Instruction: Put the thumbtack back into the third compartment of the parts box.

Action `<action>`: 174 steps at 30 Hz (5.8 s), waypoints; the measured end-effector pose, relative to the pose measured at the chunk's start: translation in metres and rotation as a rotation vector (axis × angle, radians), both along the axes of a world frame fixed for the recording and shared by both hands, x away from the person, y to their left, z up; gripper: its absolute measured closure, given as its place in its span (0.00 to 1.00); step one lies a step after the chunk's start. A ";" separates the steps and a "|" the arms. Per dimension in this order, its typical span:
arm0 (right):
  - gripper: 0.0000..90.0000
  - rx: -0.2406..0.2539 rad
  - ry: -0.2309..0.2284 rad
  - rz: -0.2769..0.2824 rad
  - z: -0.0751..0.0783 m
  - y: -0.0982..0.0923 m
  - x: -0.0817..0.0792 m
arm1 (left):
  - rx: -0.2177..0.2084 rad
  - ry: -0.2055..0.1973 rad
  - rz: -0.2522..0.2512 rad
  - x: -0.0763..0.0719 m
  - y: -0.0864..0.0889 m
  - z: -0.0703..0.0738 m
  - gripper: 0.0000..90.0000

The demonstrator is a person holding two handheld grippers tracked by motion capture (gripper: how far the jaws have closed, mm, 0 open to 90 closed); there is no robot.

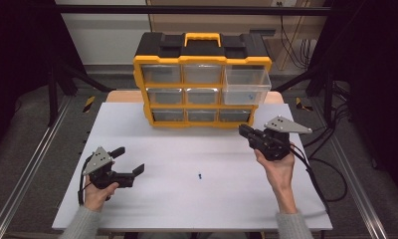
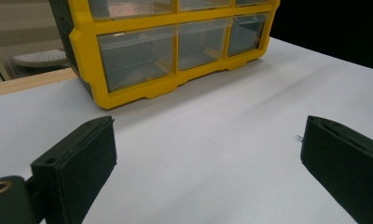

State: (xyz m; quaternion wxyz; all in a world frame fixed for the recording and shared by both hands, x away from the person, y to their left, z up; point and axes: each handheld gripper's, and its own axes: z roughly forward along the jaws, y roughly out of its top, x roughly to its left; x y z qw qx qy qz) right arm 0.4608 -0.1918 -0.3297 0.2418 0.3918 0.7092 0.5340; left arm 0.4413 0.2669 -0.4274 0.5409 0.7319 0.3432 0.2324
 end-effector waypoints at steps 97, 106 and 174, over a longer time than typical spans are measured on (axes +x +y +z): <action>0.95 -0.030 -0.087 -0.147 0.103 0.001 0.055 | 0.002 0.002 0.002 0.000 0.002 0.000 0.03; 0.95 -0.041 -0.079 -0.174 0.104 0.001 0.067 | -0.001 0.001 0.003 0.001 0.002 0.000 0.03; 0.55 -0.031 -0.092 -0.205 0.100 -0.003 0.076 | -0.005 0.002 0.006 0.000 0.002 0.001 0.03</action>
